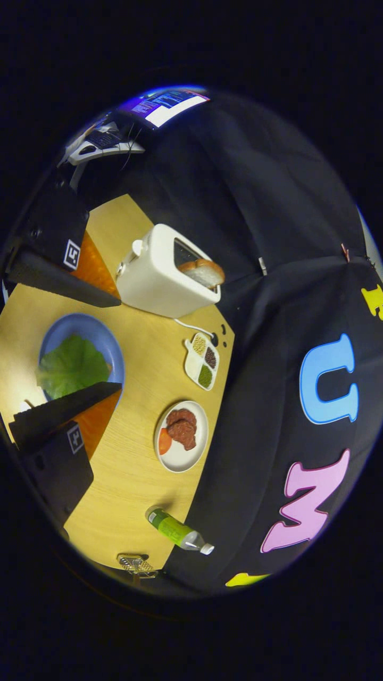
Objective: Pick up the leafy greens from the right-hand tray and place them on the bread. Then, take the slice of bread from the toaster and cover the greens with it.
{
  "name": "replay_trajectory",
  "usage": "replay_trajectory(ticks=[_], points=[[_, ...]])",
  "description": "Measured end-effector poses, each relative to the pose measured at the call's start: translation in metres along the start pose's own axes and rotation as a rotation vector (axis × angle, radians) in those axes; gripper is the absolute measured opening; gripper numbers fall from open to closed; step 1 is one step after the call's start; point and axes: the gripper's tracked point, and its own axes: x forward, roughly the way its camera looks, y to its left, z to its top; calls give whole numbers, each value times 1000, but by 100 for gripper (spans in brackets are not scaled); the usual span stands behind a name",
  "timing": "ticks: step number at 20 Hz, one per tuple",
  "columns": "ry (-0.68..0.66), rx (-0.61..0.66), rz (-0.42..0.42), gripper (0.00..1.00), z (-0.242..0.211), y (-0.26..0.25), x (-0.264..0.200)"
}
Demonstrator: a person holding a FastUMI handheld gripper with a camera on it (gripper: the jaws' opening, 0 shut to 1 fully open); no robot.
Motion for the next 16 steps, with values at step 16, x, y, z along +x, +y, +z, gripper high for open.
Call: replay_trajectory(ticks=[16], points=[[-30, -40, -43, 98, 92, 117, 127]])
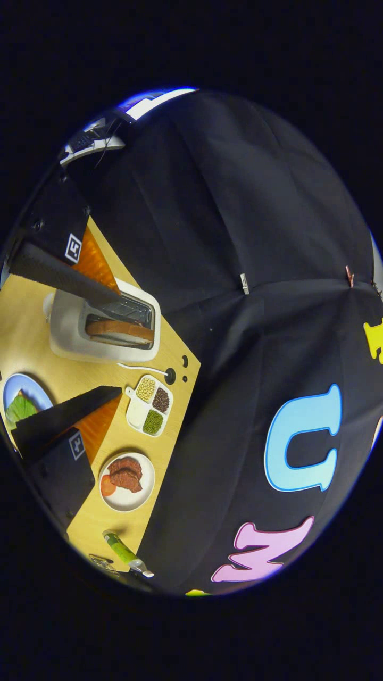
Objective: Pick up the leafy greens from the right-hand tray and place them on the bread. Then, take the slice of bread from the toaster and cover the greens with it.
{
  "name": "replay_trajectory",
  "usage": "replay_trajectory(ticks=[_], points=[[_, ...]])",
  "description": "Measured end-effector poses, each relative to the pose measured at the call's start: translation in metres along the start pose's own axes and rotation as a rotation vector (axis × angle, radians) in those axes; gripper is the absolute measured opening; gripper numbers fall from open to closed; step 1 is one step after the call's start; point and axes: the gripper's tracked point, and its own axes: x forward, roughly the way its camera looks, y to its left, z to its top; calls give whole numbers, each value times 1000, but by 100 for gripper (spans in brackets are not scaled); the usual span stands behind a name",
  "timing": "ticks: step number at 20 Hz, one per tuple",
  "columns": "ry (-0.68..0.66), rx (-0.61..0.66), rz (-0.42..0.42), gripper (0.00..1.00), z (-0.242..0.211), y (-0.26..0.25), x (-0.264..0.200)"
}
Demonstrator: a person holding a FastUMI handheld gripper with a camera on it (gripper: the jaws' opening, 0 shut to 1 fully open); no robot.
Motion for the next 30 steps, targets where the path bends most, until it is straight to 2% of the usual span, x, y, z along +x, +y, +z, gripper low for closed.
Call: replay_trajectory(ticks=[3, 8, 11, 12, 15, 16, 21, 26, 30], points=[[39, 23, -13, 96, 1, 7, 35], [78, 42, -17, 76, 4, 15, 68], [129, 24, -41, 51, -10, 16, 76], [152, 17, -53, 50, -16, 14, 76], [162, 23, -63, 22, -17, 13, 77], [160, 18, -58, 18, -19, 14, 77], [90, 54, -42, 17, 8, 10, 51], [-8, 86, 3, 17, 44, -2, -3], [-69, 111, 8, 17, 55, -25, -49]])
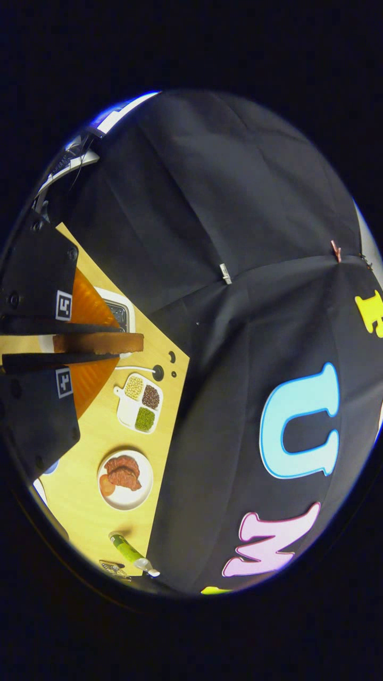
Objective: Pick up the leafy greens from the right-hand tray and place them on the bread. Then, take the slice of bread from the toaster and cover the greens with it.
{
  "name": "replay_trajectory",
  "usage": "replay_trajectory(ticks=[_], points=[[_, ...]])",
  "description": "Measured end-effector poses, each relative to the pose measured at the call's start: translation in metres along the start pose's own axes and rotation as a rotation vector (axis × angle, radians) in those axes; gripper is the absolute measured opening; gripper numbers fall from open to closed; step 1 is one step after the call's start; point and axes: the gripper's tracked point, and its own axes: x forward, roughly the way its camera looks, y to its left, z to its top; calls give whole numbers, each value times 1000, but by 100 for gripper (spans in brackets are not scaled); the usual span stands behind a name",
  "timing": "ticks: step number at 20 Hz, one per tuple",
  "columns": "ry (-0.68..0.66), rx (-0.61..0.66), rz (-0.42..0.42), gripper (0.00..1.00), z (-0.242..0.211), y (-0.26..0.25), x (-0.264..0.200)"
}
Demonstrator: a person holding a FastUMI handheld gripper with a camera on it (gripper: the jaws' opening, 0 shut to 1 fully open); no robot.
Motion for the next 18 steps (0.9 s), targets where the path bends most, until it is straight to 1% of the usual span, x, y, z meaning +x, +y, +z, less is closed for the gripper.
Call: replay_trajectory(ticks=[2, 4, 6, 8, 12, 16, 18], points=[[-31, -4, -26, 17, 3, -19, -24], [-43, 1, -61, 17, -3, -41, -46], [-43, 11, -98, 17, -17, -63, -62], [-23, 26, -150, 17, -41, -90, -73], [20, 165, -201, 17, -93, -124, -78], [44, 255, -253, 17, -138, -154, -74], [51, 336, -255, 17, -157, -159, -69]])
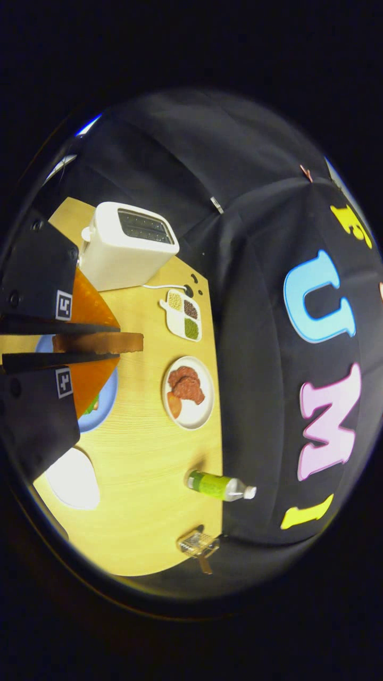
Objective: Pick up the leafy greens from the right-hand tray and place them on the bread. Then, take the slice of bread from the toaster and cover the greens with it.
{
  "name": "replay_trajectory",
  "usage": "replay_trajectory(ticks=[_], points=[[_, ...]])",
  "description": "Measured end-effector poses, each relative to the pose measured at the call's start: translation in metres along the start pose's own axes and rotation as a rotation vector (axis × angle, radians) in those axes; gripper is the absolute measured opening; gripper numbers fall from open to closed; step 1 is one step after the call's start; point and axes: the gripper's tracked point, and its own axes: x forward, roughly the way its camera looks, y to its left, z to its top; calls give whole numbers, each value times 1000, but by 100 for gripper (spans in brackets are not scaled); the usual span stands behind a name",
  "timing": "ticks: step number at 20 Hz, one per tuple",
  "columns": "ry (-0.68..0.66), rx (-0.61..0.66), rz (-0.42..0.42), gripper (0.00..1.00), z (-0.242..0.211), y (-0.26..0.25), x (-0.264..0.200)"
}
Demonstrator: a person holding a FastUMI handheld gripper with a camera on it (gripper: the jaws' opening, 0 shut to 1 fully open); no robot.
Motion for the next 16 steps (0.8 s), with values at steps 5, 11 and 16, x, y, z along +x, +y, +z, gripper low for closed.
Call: replay_trajectory(ticks=[5, 11, 16], points=[[9, 146, 23, 17, -24, -10, 21], [2, 374, 7, 17, -48, -52, 37], [58, 445, -10, 17, -79, -88, 49]])
